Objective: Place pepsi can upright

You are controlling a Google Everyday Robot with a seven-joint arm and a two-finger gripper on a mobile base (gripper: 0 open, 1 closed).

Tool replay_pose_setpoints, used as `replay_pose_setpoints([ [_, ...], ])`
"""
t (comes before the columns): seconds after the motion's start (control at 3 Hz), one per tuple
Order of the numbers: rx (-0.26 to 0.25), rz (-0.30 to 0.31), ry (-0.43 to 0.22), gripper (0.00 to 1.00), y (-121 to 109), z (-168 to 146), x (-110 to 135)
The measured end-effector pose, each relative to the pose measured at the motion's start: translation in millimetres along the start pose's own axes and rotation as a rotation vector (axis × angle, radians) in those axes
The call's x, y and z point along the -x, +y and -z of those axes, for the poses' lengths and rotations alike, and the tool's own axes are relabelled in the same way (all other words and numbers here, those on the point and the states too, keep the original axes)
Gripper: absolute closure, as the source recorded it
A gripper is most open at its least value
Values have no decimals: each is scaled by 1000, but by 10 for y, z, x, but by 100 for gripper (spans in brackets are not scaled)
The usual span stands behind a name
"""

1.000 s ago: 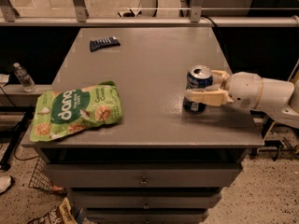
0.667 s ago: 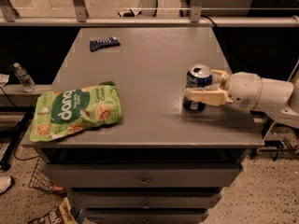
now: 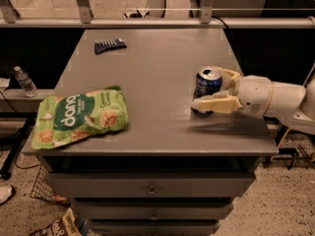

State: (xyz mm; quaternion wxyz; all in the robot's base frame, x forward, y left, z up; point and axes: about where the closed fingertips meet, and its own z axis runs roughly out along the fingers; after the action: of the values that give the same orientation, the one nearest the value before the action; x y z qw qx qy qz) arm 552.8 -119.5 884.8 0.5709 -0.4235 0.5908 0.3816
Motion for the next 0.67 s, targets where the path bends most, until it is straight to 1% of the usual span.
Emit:
replay_pose_setpoints([
  [0.33, -22, 33, 29, 0, -72, 176, 121],
  [0.67, -62, 94, 93, 0, -133, 461, 343],
])
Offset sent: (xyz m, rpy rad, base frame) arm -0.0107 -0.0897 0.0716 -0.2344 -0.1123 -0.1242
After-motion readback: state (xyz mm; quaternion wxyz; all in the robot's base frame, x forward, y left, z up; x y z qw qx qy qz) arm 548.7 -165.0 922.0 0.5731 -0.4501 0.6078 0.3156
